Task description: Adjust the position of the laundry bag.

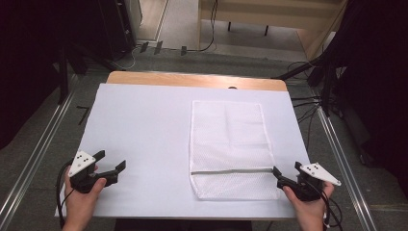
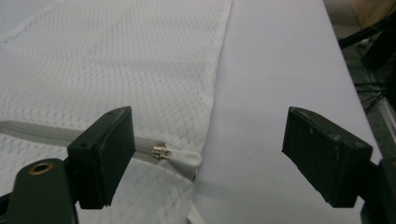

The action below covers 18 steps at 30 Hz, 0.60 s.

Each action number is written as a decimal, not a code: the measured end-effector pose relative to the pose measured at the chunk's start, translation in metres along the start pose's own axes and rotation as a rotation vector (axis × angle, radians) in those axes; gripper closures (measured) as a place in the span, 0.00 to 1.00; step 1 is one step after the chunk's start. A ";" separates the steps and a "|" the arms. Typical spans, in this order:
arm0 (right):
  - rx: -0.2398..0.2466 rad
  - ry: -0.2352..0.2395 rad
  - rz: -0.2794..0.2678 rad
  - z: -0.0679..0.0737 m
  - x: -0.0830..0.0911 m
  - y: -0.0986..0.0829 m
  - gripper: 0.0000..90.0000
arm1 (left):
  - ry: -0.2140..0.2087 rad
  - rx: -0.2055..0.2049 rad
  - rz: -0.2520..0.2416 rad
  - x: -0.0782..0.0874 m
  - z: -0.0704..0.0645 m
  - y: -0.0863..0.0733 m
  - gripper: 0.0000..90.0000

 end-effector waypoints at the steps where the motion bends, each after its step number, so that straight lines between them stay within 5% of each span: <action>1: 0.004 0.001 -0.027 0.002 0.000 0.005 0.20 | -0.003 0.003 -0.015 0.003 0.000 0.003 0.15; 8: 0.018 0.003 -0.031 0.008 -0.002 0.005 0.24 | -0.025 0.028 -0.001 -0.004 -0.015 0.004 0.20; 9: 0.012 -0.002 -0.036 0.007 -0.001 0.006 0.24 | -0.056 0.028 0.000 -0.012 -0.032 0.009 0.22; 12: 0.004 0.002 -0.044 0.007 0.000 0.008 0.26 | -0.075 0.004 0.008 -0.021 -0.046 0.012 0.27; 13: 0.002 0.004 -0.049 0.007 0.000 0.009 0.27 | -0.110 0.001 0.021 -0.031 -0.063 0.014 0.30; 16: -0.001 0.004 -0.050 0.007 0.000 0.009 0.29 | -0.146 0.018 0.043 -0.041 -0.077 0.013 0.38; 17: -0.007 0.010 -0.046 0.006 -0.001 0.009 0.30 | -0.212 0.028 0.073 -0.054 -0.095 0.011 0.42; 18: -0.007 0.010 -0.046 0.006 -0.001 0.009 0.30 | -0.212 0.028 0.073 -0.054 -0.095 0.011 0.44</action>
Point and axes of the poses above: each handheld gripper's, and its own axes: x roughly backward along the jaws, y roughly out of its top, z roughly to its left, the point moved 8 cm from there along -x, roughly forward along the jaws, and after that the axes turned 13 degrees about -z, right-handed, at the moved point
